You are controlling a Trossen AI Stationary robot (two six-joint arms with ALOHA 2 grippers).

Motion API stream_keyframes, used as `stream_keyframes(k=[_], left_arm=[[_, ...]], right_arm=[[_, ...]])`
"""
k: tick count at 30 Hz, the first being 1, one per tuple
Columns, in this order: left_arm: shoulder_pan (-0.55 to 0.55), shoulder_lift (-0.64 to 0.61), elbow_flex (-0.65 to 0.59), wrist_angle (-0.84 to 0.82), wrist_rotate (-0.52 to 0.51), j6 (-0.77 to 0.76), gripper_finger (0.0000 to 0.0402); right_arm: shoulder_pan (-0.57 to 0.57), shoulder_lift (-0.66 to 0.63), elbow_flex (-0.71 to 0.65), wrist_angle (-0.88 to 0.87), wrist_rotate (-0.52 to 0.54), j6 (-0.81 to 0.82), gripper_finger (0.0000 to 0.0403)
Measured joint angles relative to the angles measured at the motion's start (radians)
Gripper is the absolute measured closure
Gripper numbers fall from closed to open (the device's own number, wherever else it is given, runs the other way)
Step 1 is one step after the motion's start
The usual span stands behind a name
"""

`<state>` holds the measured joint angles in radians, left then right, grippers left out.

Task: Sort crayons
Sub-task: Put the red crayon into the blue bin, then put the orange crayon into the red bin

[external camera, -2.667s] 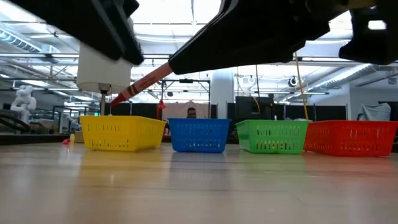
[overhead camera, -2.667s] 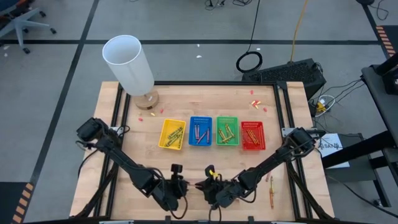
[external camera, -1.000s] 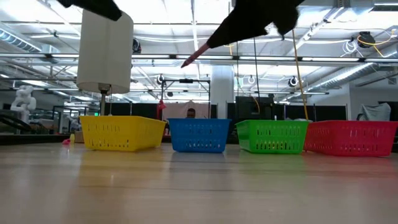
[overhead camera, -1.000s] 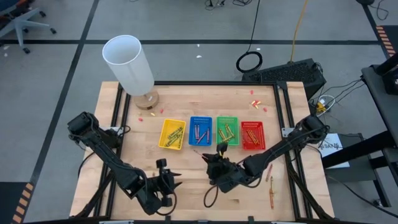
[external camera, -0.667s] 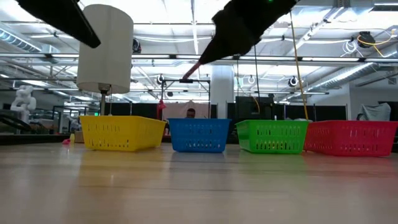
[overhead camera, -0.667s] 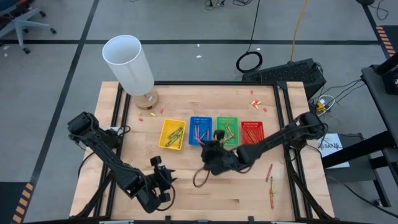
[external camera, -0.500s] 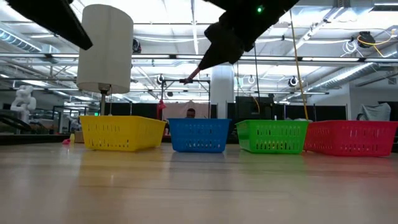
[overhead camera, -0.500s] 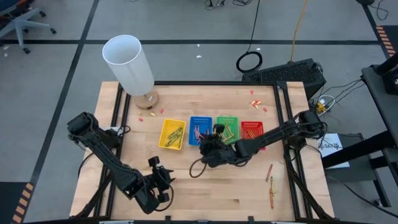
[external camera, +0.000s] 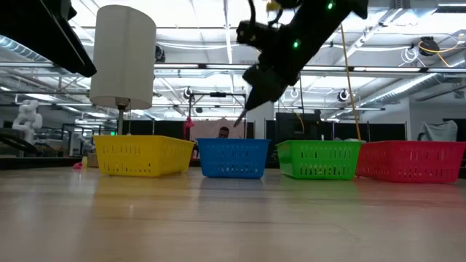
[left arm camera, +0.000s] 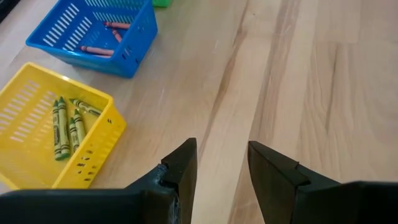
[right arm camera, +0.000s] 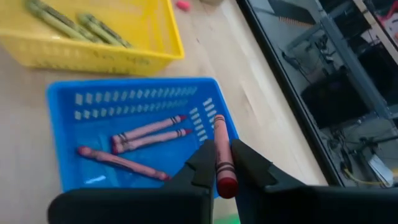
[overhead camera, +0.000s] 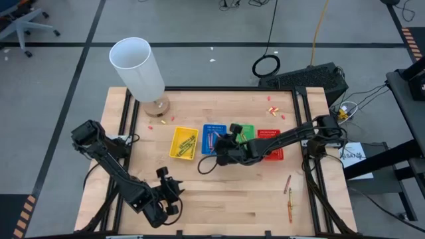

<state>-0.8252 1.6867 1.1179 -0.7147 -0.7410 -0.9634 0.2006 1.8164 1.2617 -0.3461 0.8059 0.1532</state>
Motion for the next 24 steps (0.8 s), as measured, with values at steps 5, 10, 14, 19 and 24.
stream_keyframes(k=[5, 10, 14, 19, 24], left_arm=[[0.001, 0.0, 0.0, 0.0, 0.0, 0.0, 0.0261], [0.001, 0.0, 0.0, 0.019, 0.0, 0.001, 0.0261], [0.001, 0.0, 0.0, 0.029, 0.0, 0.004, 0.0261], [0.001, 0.0, 0.0, 0.028, 0.0, 0.007, 0.0261], [0.001, 0.0, 0.0, 0.027, 0.0, 0.007, 0.0261]], right_arm=[[-0.011, 0.031, 0.0, -0.002, 0.0, 0.003, 0.0374], [-0.018, 0.058, 0.0, -0.003, -0.029, 0.015, 0.0374], [-0.018, 0.076, 0.0, -0.003, -0.049, 0.01, 0.0372], [-0.018, 0.076, 0.0, -0.003, -0.05, 0.021, 0.0342], [-0.014, 0.076, 0.0, 0.001, -0.05, 0.046, 0.0292]])
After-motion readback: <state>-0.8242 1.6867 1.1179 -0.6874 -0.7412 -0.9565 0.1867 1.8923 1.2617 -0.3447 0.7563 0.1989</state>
